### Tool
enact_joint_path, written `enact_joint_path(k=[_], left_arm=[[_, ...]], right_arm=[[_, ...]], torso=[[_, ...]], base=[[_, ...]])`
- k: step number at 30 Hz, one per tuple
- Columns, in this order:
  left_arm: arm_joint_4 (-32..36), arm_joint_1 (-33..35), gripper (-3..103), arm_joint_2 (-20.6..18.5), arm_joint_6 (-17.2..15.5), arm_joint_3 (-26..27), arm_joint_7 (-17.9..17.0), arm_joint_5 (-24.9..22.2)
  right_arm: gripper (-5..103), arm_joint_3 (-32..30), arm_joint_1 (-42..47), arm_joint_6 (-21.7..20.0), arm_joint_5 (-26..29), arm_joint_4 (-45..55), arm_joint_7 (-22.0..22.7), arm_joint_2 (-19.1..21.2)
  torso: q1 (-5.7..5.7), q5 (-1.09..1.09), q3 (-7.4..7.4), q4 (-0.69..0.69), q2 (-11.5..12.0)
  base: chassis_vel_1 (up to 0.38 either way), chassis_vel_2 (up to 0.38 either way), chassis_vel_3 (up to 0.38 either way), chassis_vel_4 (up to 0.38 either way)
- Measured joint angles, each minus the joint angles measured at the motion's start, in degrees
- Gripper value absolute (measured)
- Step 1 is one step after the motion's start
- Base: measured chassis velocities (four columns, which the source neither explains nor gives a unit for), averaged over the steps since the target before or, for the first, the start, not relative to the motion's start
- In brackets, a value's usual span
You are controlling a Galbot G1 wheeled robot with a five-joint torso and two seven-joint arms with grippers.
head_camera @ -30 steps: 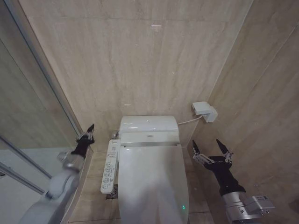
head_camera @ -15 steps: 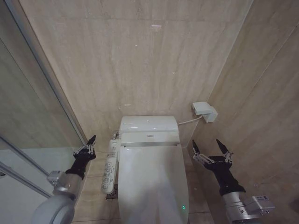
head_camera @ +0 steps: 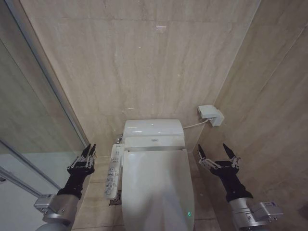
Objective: Open the toilet lid, clean the toilet bowl with a toilet brush, close the toilet lid, and flush.
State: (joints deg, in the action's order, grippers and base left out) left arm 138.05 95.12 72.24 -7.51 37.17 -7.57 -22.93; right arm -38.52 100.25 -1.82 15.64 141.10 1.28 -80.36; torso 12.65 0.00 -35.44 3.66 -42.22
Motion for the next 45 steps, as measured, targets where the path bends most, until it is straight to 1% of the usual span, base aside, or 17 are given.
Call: enact_joint_path(k=[5,6,7,9,14,15,17,22,23,25,33,45], left_arm=[[1.3,2.3,24,1.8,0.7,0.2,-0.7,1.6],[1.4,3.1,24,2.3,1.3,-0.1,-1.3,2.4],[1.4,3.8,51,2.6,1.7,-0.4,-1.8,3.4],[1.8,4.6,51,3.2,2.1,-0.7,-2.6,4.6],[2.9,5.6,51,3.5,1.9,-0.3,-3.6,4.9],[3.2,5.8,78,3.5,1.8,-0.2,-3.9,4.9],[4.5,6.7,78,3.6,1.3,-0.1,-4.3,5.2],[5.4,8.2,78,4.1,0.6,-0.4,-4.4,6.2],[5.4,8.6,99,4.2,0.6,-0.4,-4.3,6.7],[5.4,9.1,99,4.4,0.7,-0.5,-4.3,7.6],[5.4,9.8,100,5.6,1.2,-0.7,-4.1,8.1],[5.3,9.8,100,6.0,1.7,-0.5,-1.4,10.4]], right_arm=[[100,0.0,0.0,0.0,0.0,0.0,0.0,0.0],[100,0.0,0.0,0.0,0.0,0.0,0.0,0.0],[100,0.0,0.0,0.0,0.0,0.0,0.0,0.0],[100,0.0,0.0,0.0,0.0,0.0,0.0,0.0],[100,0.0,0.0,0.0,0.0,0.0,0.0,0.0],[100,0.0,0.0,0.0,0.0,0.0,0.0,0.0],[100,0.0,0.0,0.0,0.0,0.0,0.0,0.0],[100,0.0,0.0,0.0,0.0,0.0,0.0,0.0],[100,0.0,0.0,0.0,0.0,0.0,0.0,0.0],[100,0.0,0.0,0.0,0.0,0.0,0.0,0.0],[100,0.0,0.0,0.0,0.0,0.0,0.0,0.0],[100,0.0,0.0,0.0,0.0,0.0,0.0,0.0]], torso=[[0.00,0.00,0.00,0.00,0.0],[0.00,0.00,0.00,0.00,0.0],[0.00,0.00,0.00,0.00,0.0],[0.00,0.00,0.00,0.00,0.0],[0.00,0.00,0.00,0.00,0.0],[0.00,0.00,0.00,0.00,0.0],[0.00,0.00,0.00,0.00,0.0],[0.00,0.00,0.00,0.00,0.0],[0.00,0.00,0.00,0.00,0.0],[0.00,0.00,0.00,0.00,0.0],[0.00,0.00,0.00,-0.01,0.0],[0.00,0.00,0.00,0.00,0.0]], base=[[0.000,0.000,0.000,0.000],[0.000,0.000,0.000,0.000],[0.000,0.000,0.000,0.000],[0.000,0.000,0.000,0.000],[0.000,0.000,0.000,0.000],[0.000,0.000,0.000,0.000],[0.000,0.000,0.000,0.000],[0.000,0.000,0.000,0.000],[0.000,0.000,0.000,0.000],[0.000,0.000,0.000,0.000],[0.000,0.000,0.000,0.000],[0.000,0.000,0.000,0.000]])
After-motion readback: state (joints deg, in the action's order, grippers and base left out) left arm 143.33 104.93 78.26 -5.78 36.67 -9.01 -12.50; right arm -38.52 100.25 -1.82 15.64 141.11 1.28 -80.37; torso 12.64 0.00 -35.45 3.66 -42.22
